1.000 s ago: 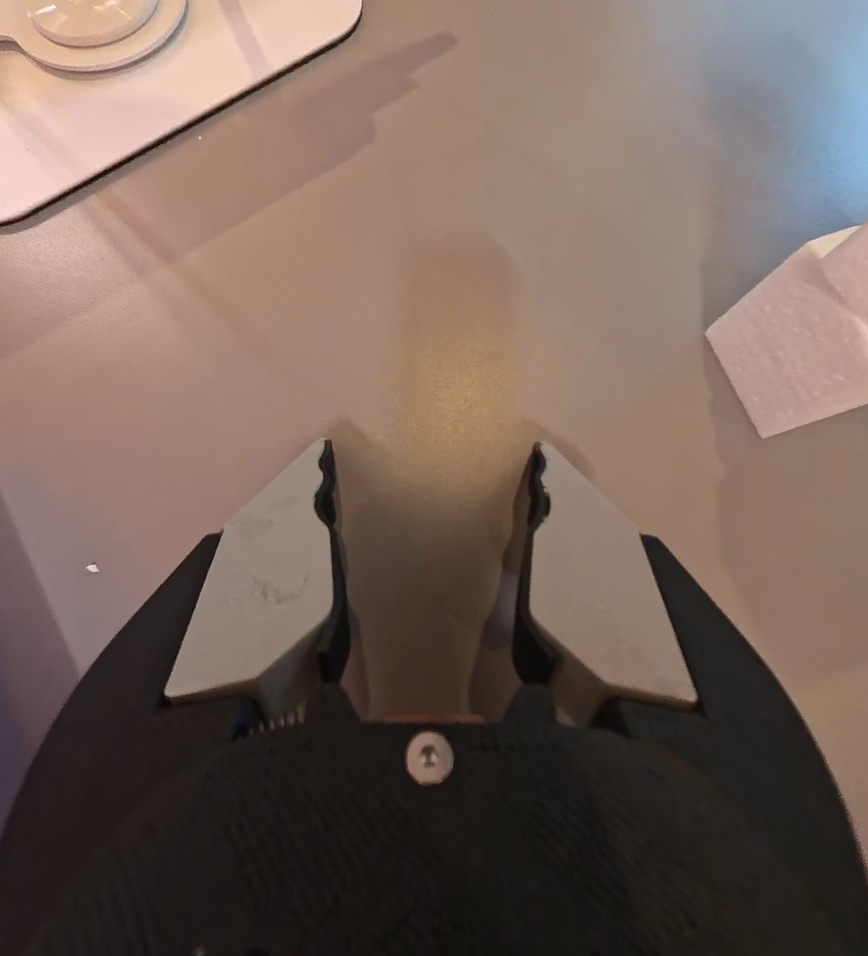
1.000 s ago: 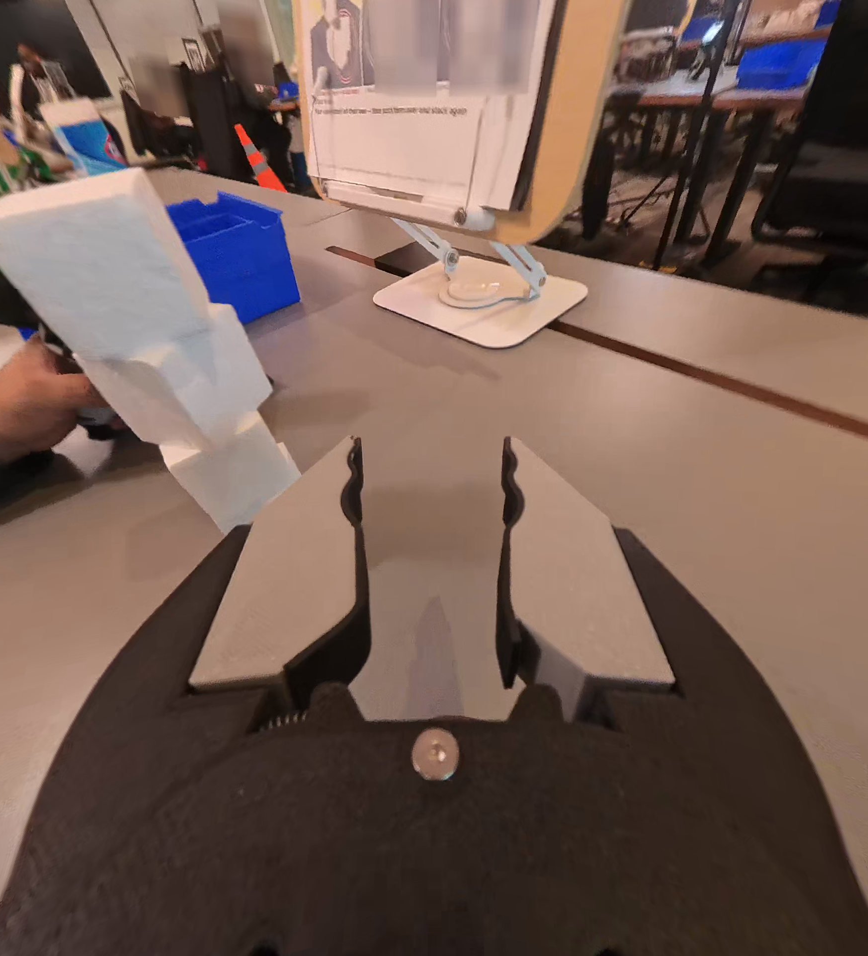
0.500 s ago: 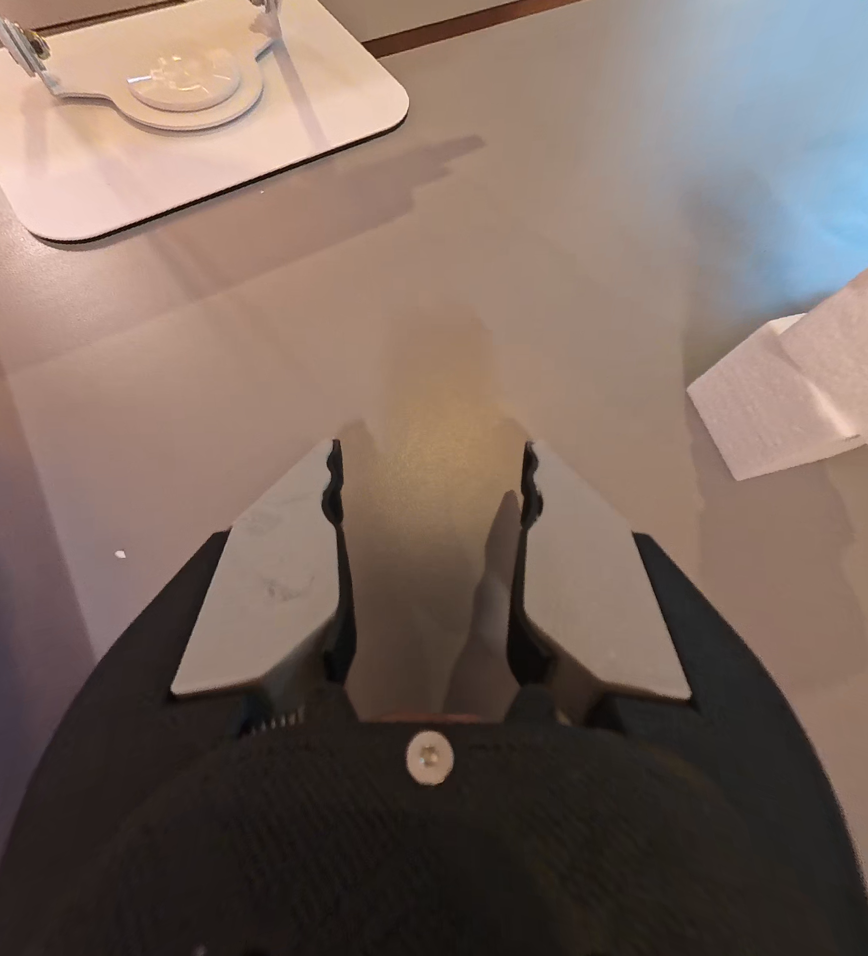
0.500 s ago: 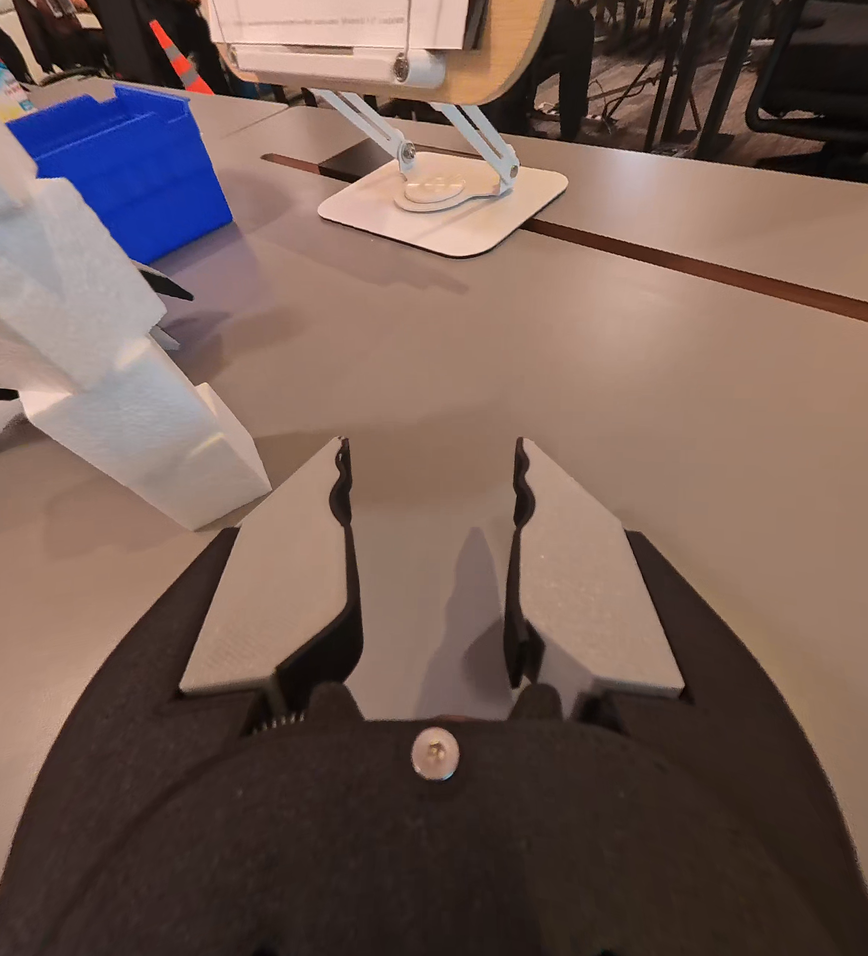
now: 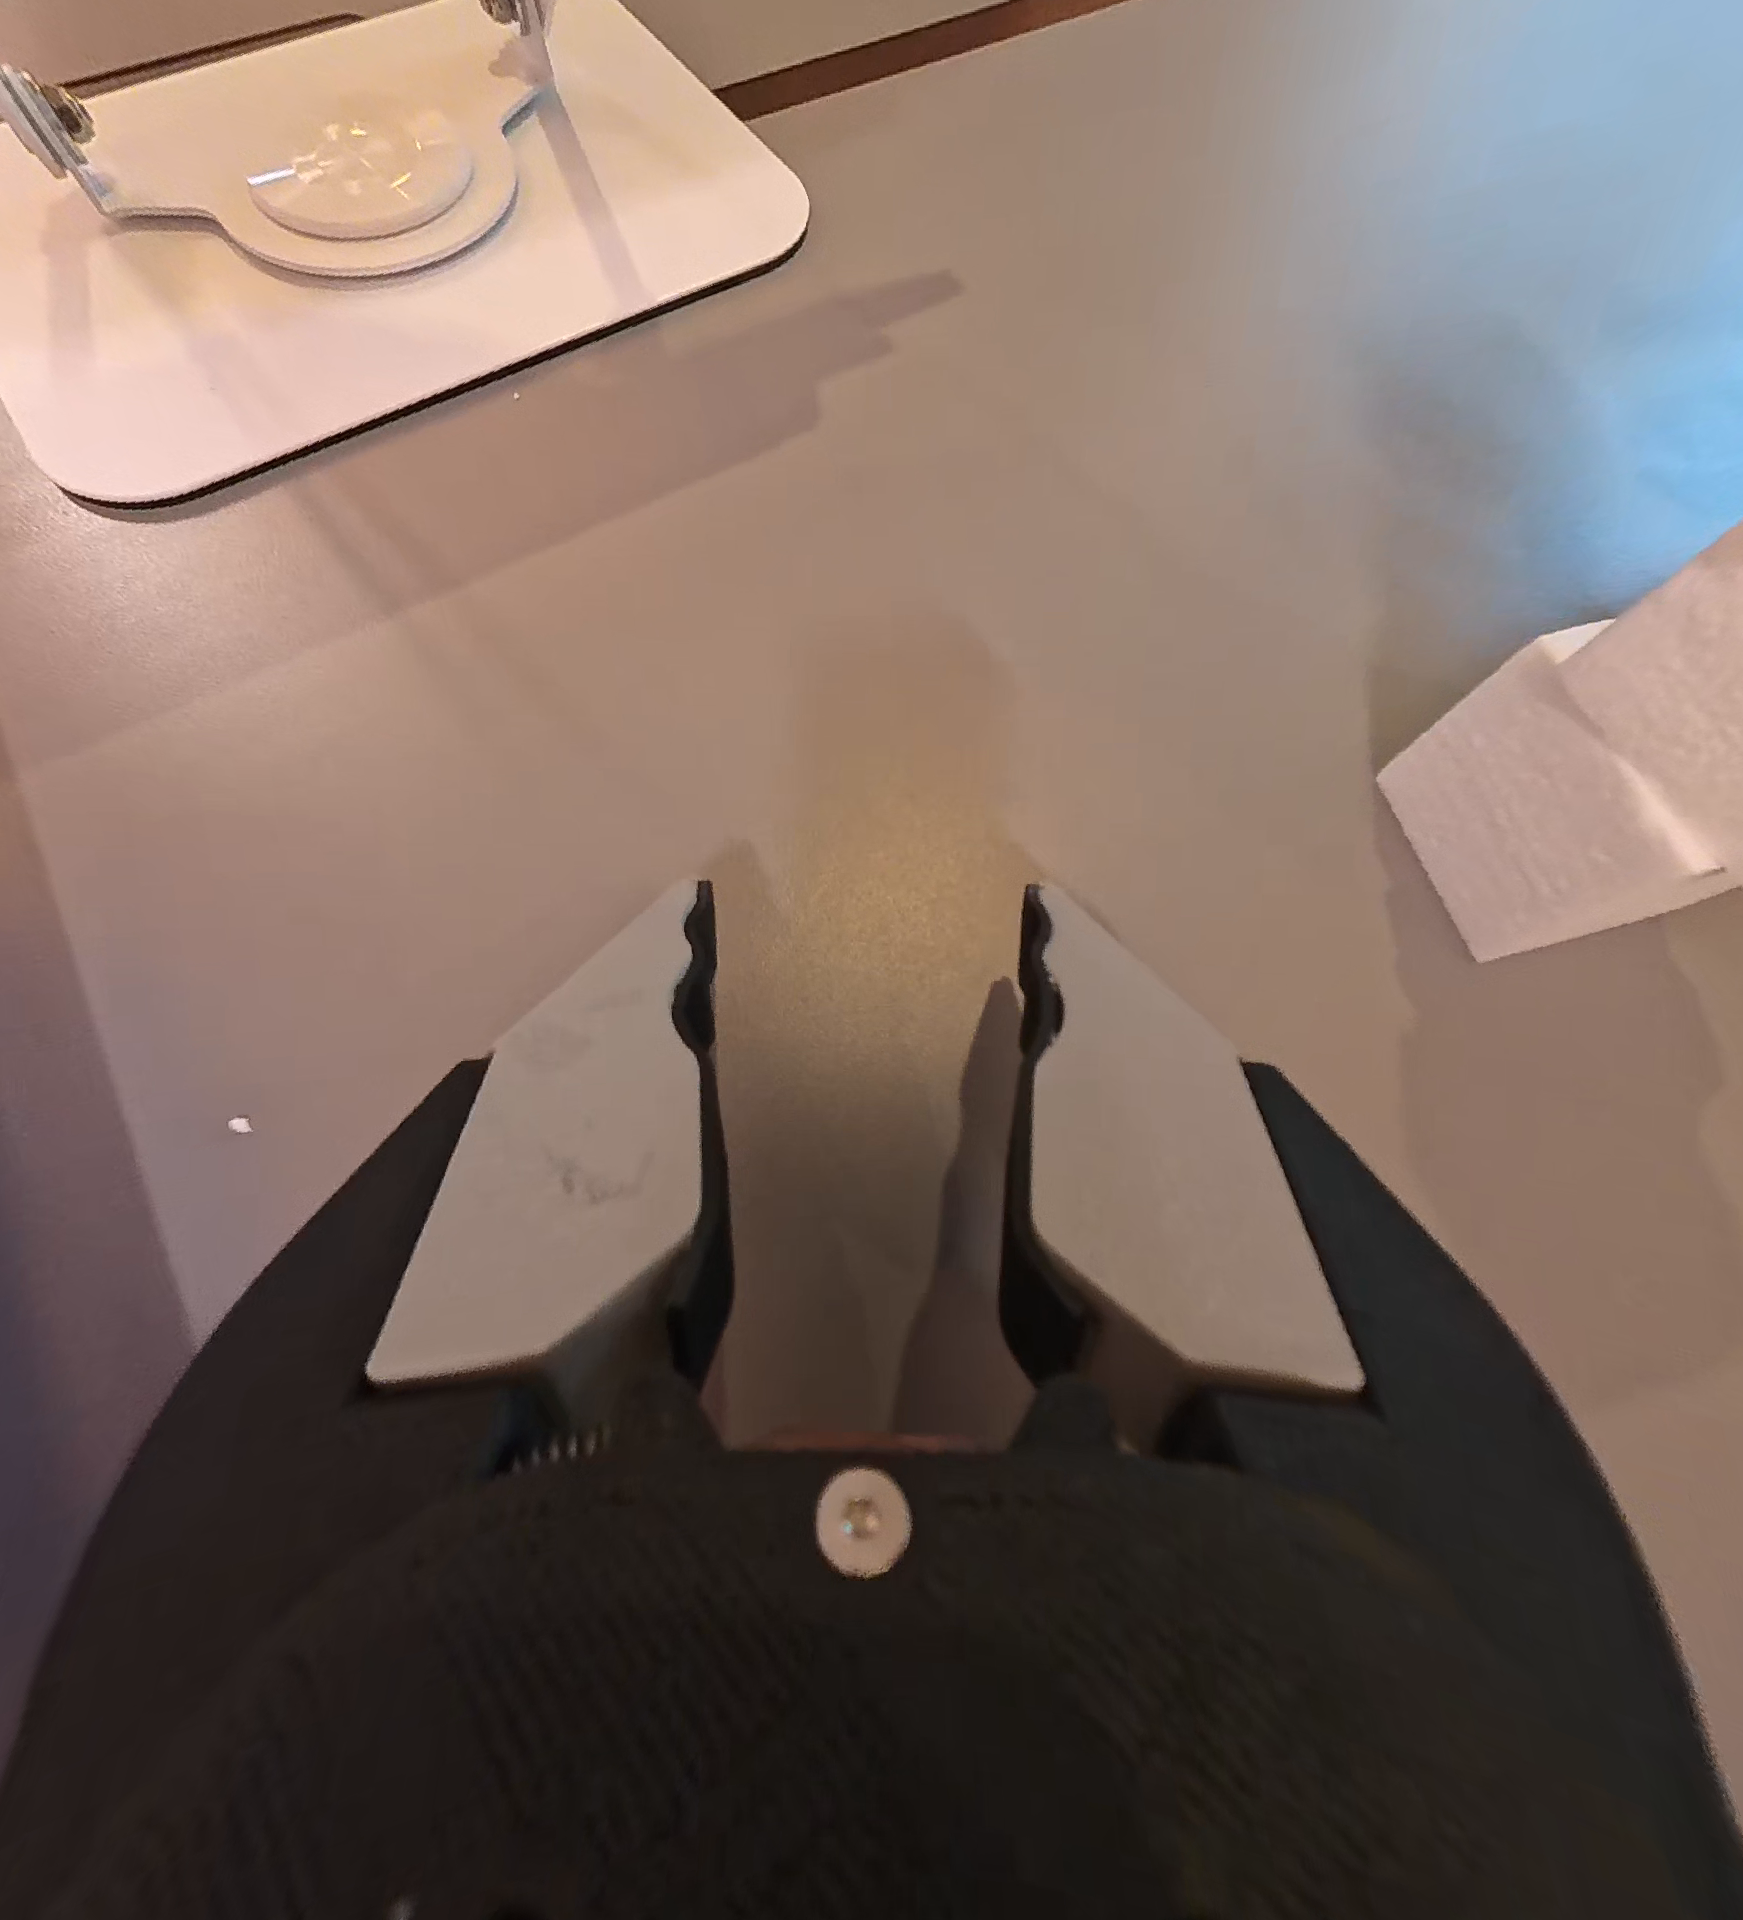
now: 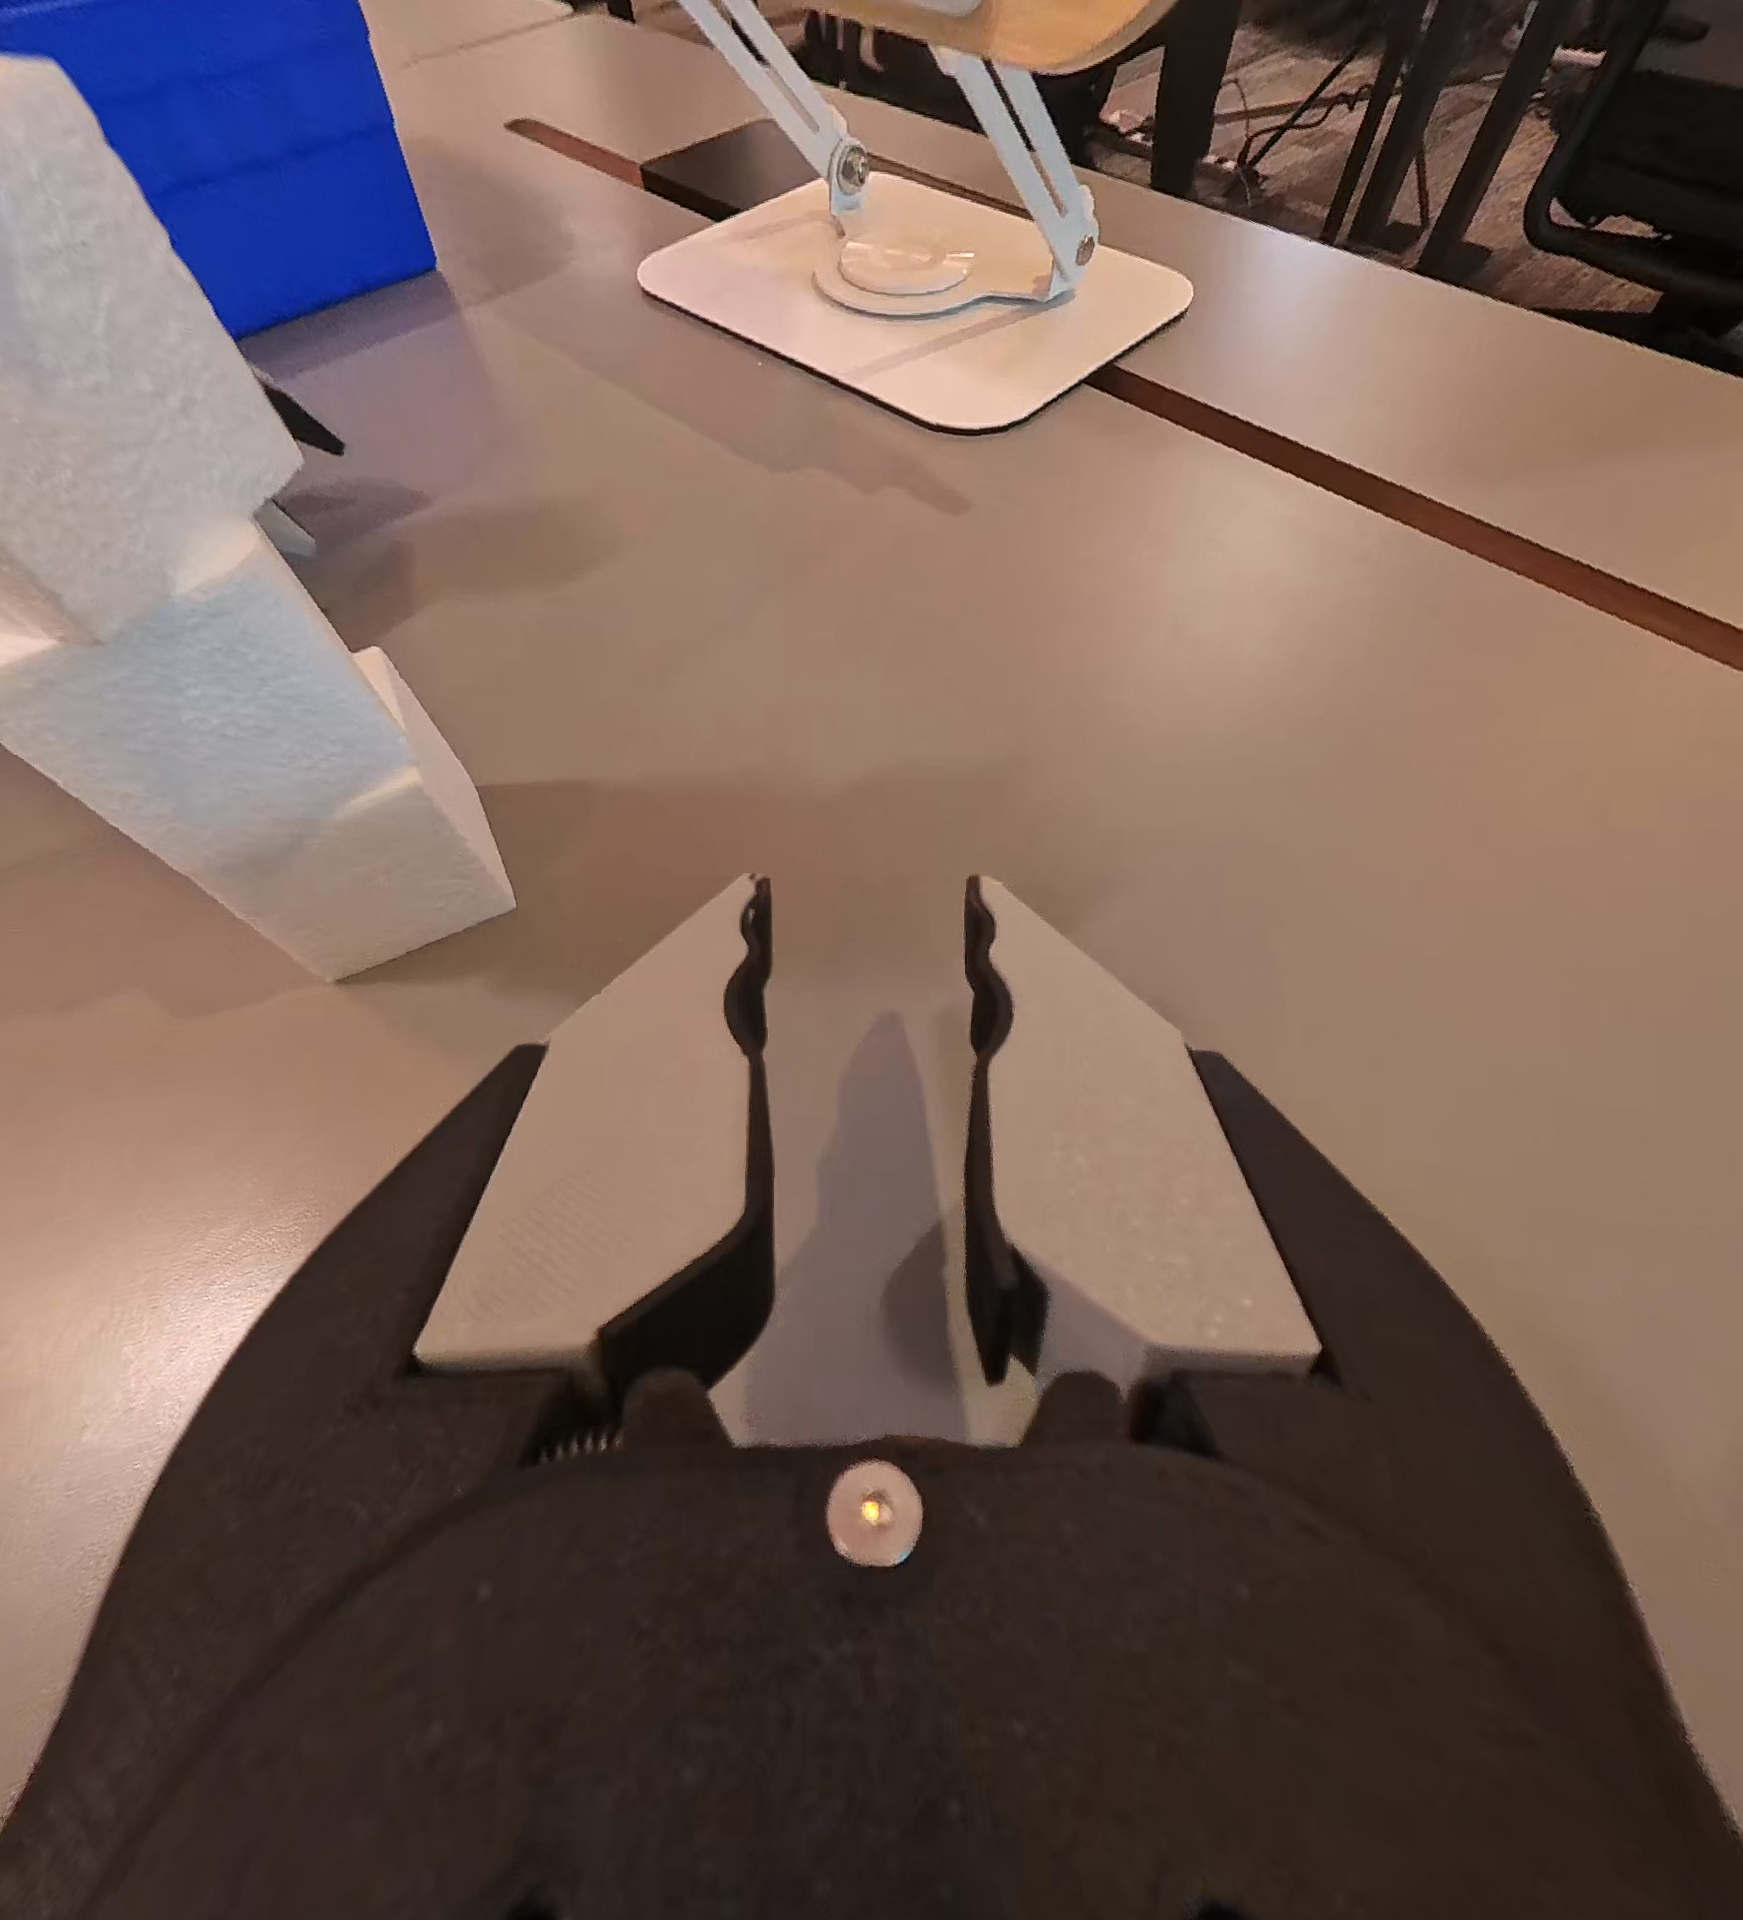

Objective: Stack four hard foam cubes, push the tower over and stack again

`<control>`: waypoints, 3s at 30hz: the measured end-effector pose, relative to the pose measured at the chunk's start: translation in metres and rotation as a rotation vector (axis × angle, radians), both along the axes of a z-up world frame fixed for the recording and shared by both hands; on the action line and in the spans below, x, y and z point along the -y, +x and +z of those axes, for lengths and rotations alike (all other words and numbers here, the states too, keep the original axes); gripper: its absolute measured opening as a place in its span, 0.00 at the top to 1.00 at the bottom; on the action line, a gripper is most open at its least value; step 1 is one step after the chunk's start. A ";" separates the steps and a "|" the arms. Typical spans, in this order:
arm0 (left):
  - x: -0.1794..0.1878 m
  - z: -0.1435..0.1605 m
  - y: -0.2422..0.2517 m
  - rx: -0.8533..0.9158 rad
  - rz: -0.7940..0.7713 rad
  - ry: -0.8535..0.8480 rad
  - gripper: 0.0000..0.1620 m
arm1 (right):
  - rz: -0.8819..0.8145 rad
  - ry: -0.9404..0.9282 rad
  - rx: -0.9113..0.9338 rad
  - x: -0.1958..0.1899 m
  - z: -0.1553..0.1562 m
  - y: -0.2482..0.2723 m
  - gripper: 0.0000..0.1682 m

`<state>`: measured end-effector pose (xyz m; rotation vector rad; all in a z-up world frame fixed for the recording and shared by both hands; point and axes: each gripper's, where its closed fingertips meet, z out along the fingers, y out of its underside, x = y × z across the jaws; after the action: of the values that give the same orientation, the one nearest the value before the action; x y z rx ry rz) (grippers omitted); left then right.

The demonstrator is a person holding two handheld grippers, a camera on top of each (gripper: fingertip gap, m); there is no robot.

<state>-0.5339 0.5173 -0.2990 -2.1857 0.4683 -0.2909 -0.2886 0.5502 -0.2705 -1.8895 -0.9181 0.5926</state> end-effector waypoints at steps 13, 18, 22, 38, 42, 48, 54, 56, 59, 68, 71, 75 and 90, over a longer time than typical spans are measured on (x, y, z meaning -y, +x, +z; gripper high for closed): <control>0.000 0.000 0.001 -0.012 -0.004 0.006 0.65 | -0.005 -0.013 0.049 0.000 -0.010 0.001 0.83; 0.000 0.000 0.001 -0.015 -0.003 0.008 0.65 | 0.002 -0.008 0.042 0.001 -0.009 0.000 0.83; 0.000 0.000 0.001 -0.015 -0.001 0.009 0.65 | 0.011 -0.006 0.044 0.003 -0.009 -0.001 0.83; -0.001 0.000 -0.002 -0.030 0.008 0.011 0.65 | 0.142 0.081 0.053 0.029 0.004 -0.023 1.00; -0.001 0.000 -0.003 -0.035 0.011 0.010 0.65 | 0.201 0.107 0.035 0.043 0.010 -0.033 0.99; -0.001 0.004 -0.006 -0.034 0.025 0.025 0.68 | 0.244 0.164 0.030 0.061 0.021 -0.049 1.00; 0.000 0.010 -0.007 -0.022 0.023 0.035 0.95 | 0.100 0.159 0.052 0.062 0.030 -0.054 1.00; 0.003 0.011 -0.008 -0.028 0.012 0.033 1.00 | 0.092 0.164 0.063 0.067 0.033 -0.056 0.98; 0.005 0.015 -0.012 -0.050 0.015 0.039 1.00 | 0.086 0.113 0.112 0.075 0.023 -0.058 0.90; 0.008 0.032 -0.016 0.001 0.023 0.083 1.00 | 0.225 0.255 0.341 0.091 0.020 -0.062 1.00; 0.008 0.034 -0.018 0.007 0.034 0.086 1.00 | 0.208 0.304 0.413 0.082 0.029 -0.061 1.00; 0.008 0.040 -0.025 0.034 0.058 0.095 1.00 | 0.172 0.310 0.429 0.070 0.041 -0.077 1.00; 0.011 0.047 -0.052 0.184 0.115 0.072 0.96 | 0.151 0.372 0.443 0.049 0.065 -0.124 1.00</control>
<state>-0.5863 0.5063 -0.2517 -2.0832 0.2457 -0.4015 -0.4122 0.5007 -0.2051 -1.6437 -1.3614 0.0693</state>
